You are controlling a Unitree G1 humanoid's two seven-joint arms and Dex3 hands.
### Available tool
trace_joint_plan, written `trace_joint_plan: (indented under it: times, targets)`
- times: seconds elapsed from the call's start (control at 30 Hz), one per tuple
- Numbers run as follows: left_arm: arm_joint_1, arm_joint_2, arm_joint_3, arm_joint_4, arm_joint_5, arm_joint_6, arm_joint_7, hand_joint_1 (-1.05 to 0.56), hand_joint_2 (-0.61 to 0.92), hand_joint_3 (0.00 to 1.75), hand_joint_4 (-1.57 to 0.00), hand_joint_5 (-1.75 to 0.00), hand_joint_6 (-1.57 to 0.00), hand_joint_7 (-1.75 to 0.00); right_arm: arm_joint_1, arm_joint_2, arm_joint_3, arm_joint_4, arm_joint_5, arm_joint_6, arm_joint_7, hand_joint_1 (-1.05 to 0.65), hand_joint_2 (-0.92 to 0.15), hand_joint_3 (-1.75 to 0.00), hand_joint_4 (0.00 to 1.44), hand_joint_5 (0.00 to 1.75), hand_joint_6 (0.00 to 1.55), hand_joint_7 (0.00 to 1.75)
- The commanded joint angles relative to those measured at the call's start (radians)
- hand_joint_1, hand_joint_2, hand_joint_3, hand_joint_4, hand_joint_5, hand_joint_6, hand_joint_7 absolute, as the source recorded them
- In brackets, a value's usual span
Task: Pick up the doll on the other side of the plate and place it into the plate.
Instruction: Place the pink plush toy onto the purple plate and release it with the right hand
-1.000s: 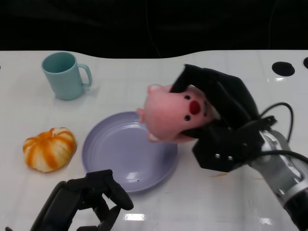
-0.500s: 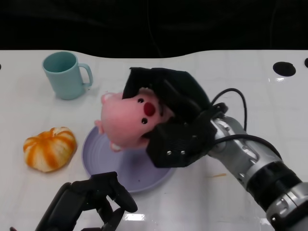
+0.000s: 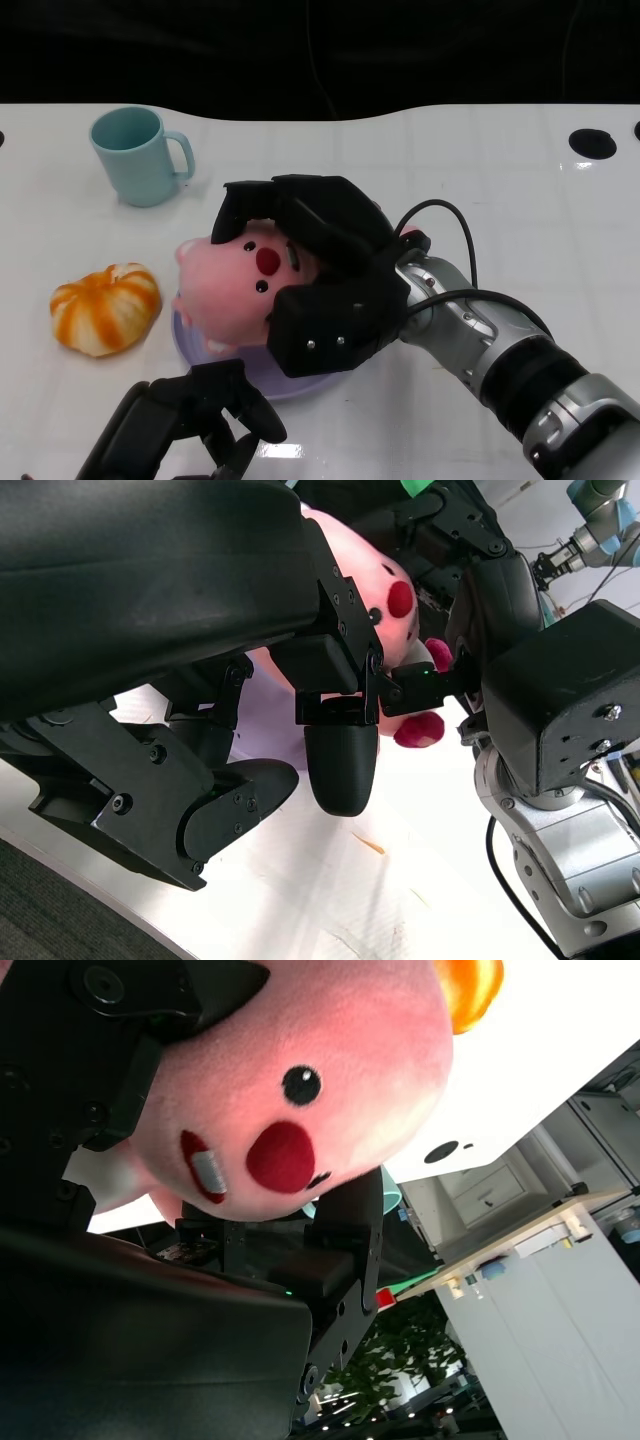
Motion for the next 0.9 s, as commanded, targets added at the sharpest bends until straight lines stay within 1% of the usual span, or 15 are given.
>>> trace_joint_plan:
  times: [0.03, 0.07, 0.1, 0.13, 0.17, 0.27, 0.33, 0.5, 0.73, 0.8, 0.9]
  targets:
    - [0.006, 0.005, 0.001, -0.002, 0.006, -0.009, 0.01, -0.08, 0.51, 1.1, -0.78, -1.51, -0.79, -1.19, -0.025, -0.024, 0.028, -0.028, -0.024, 0.02, 0.056, -0.47, -0.8, -0.31, 0.31, 0.77, 0.47, 0.25]
    - [0.006, 0.005, 0.002, -0.002, 0.005, -0.009, 0.01, -0.08, 0.52, 1.1, -0.78, -1.52, -0.79, -1.19, -0.026, -0.029, 0.036, -0.036, -0.034, 0.031, 0.072, -0.54, -0.86, -0.21, 0.22, 0.62, 0.38, 0.16]
    - [0.006, 0.005, 0.002, -0.002, 0.003, -0.01, 0.01, -0.07, 0.52, 1.09, -0.78, -1.52, -0.79, -1.19, -0.026, -0.033, 0.041, -0.043, -0.039, 0.037, 0.084, -0.63, -0.9, -0.16, 0.11, 0.52, 0.29, 0.08]
    - [0.007, 0.005, 0.003, -0.001, 0.002, -0.012, 0.01, -0.07, 0.52, 1.09, -0.77, -1.52, -0.79, -1.19, -0.024, -0.036, 0.045, -0.051, -0.042, 0.043, 0.095, -0.69, -0.91, -0.15, 0.06, 0.5, 0.25, 0.05]
    - [0.006, 0.006, 0.003, 0.001, 0.004, -0.016, 0.011, -0.07, 0.52, 1.09, -0.77, -1.52, -0.79, -1.19, -0.022, -0.04, 0.048, -0.063, -0.045, 0.051, 0.109, -0.74, -0.92, -0.14, 0.02, 0.47, 0.21, 0.03]
    - [0.004, 0.008, 0.006, 0.006, 0.004, -0.022, 0.013, -0.07, 0.52, 1.08, -0.77, -1.51, -0.79, -1.18, -0.013, -0.054, 0.061, -0.105, -0.058, 0.072, 0.147, -0.83, -0.92, -0.17, 0.0, 0.38, 0.14, 0.01]
    - [0.003, 0.009, 0.008, 0.01, 0.0, -0.027, 0.012, -0.07, 0.52, 1.08, -0.78, -1.51, -0.79, -1.18, -0.003, -0.062, 0.064, -0.145, -0.062, 0.096, 0.184, -0.85, -0.92, -0.18, 0.0, 0.33, 0.11, 0.01]
    - [0.0, 0.009, 0.011, 0.017, -0.008, -0.032, 0.008, -0.08, 0.53, 1.07, -0.78, -1.51, -0.8, -1.18, 0.025, -0.085, 0.064, -0.243, -0.057, 0.145, 0.258, -0.87, -0.92, -0.15, 0.0, 0.28, 0.08, 0.0]
    - [0.001, 0.013, 0.016, 0.019, -0.006, -0.025, 0.007, -0.11, 0.54, 1.05, -0.78, -1.54, -0.79, -1.18, 0.083, -0.154, 0.048, -0.426, -0.046, 0.19, 0.358, -0.88, -0.92, -0.17, 0.0, 0.29, 0.09, 0.01]
    - [0.001, 0.012, 0.016, 0.017, -0.008, -0.02, 0.007, -0.11, 0.54, 1.05, -0.77, -1.54, -0.79, -1.18, 0.1, -0.173, 0.039, -0.473, -0.036, 0.194, 0.382, -0.88, -0.92, -0.17, 0.0, 0.31, 0.09, 0.01]
    - [-0.001, 0.01, 0.016, 0.022, -0.011, -0.021, 0.007, -0.11, 0.54, 1.05, -0.77, -1.53, -0.79, -1.17, 0.139, -0.207, 0.013, -0.543, 0.0, 0.169, 0.4, -0.87, -0.92, -0.18, 0.0, 0.36, 0.1, 0.01]
